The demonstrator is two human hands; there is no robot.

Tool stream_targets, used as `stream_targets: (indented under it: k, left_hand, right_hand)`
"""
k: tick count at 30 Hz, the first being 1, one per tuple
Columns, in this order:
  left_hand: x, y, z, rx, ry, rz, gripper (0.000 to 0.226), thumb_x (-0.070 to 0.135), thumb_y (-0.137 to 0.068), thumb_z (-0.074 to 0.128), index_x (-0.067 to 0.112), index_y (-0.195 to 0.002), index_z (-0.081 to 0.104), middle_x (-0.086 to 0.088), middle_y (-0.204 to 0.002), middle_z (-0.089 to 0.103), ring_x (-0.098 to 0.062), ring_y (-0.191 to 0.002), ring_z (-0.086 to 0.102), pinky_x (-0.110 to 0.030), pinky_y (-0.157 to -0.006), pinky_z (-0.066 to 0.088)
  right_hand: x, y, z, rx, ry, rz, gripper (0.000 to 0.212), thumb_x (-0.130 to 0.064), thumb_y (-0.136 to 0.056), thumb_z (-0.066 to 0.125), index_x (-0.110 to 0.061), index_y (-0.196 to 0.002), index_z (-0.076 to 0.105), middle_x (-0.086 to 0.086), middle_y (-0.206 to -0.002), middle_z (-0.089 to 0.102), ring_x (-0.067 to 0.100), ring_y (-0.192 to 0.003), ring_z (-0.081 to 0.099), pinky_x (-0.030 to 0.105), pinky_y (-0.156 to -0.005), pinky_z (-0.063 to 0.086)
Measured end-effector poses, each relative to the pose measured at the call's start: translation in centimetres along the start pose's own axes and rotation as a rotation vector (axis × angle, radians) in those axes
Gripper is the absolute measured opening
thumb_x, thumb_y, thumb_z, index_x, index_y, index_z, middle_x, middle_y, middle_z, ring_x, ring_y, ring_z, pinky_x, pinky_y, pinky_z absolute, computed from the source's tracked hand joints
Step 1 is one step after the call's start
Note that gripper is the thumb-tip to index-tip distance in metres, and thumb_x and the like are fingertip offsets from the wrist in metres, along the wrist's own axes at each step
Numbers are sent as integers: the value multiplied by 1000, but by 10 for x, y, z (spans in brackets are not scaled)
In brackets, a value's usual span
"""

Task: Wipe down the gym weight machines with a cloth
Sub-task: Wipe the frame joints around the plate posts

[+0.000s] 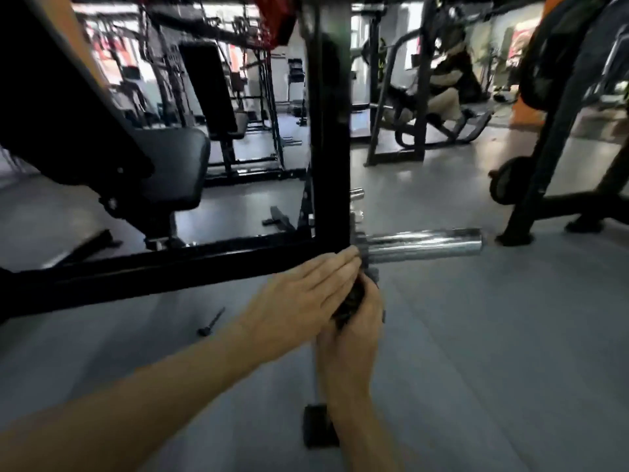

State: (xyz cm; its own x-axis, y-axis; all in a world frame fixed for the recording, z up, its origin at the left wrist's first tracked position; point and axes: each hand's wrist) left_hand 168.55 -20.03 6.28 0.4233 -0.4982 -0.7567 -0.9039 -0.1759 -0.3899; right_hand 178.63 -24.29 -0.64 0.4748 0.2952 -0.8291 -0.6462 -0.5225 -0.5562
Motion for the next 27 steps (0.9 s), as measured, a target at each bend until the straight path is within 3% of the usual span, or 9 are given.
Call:
stream_targets:
  k: [3,6,9,13,16,19,21,24,27]
  left_hand:
    - [-16,-27,-18,-93,-72,89,52,2,-106,10,-8,-155,22,-21,-165,21,-33,-154,18,-44,-126,12]
    - [-30,-54,-26,-300,-163,164,63,15,-107,27,-8,-157,-2,-23,-167,-4,-35,-156,0,-46,-127,2]
    - [-36,-89,-33,-514,-225,182,82,35,-104,49,-5,-159,4,-22,-168,1,-34,-156,2,-47,-127,-5]
    - [-42,-140,-42,-752,-355,313,89,59,-99,40,-1,-160,15,-21,-167,12,-36,-156,7,-49,-125,-9]
    - [-33,-178,-42,-936,-375,373,103,73,-85,51,3,-157,29,-16,-161,32,-35,-152,25,-47,-126,7]
    - [-37,-190,-40,-1094,-342,299,110,83,-77,57,9,-154,30,-7,-151,44,-28,-141,41,-42,-121,28]
    - [-33,-199,-35,-1158,-317,280,105,84,-75,59,15,-150,34,-2,-142,52,-26,-130,51,-42,-114,36]
    - [-32,-199,-33,-1166,-308,269,97,81,-77,61,16,-144,38,-2,-137,54,-26,-126,52,-43,-112,37]
    - [-30,-188,-32,-1122,-282,228,96,76,-81,61,12,-147,33,-5,-142,49,-28,-132,44,-45,-120,27]
  right_hand:
    - [-10,-5,-2,60,-346,356,53,3,-93,63,-22,-138,51,-15,-126,59,-14,-112,55,8,-94,45]
    - [-12,-9,-6,80,-519,488,54,9,-90,58,-19,-137,54,-11,-130,60,-21,-113,51,6,-93,44]
    - [-13,-12,-11,63,-633,641,53,4,-94,57,-22,-139,52,-12,-135,56,-22,-116,48,-3,-89,36]
    - [-5,-14,-16,178,-761,862,49,0,-97,56,-31,-134,53,-4,-145,53,11,-135,48,35,-111,45]
    - [17,-28,-23,-23,-952,996,48,-3,-99,53,-32,-138,50,-1,-141,55,16,-128,54,44,-102,52]
    - [23,-40,-36,-268,-1038,933,43,-2,-96,51,-32,-126,48,4,-122,62,15,-104,61,30,-77,50]
    - [39,-54,-46,-403,-1059,944,45,-12,-89,53,-31,-129,43,-2,-116,60,10,-97,58,27,-73,45]
    - [59,-86,-42,-678,-940,875,70,-25,-72,48,-28,-141,43,-3,-111,61,11,-95,57,31,-81,49]
    - [58,-101,-33,-756,-850,828,34,-24,-89,48,-42,-117,58,-5,-102,65,16,-98,61,32,-84,50]
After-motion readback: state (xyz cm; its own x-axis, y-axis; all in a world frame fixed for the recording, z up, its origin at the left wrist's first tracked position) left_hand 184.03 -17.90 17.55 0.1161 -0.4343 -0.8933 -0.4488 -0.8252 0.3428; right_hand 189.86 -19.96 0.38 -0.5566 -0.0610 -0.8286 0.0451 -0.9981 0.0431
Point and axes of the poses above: each hand's wrist, its own y-axis away from the middle knuckle, its own z-axis out of the palm, x = y × z
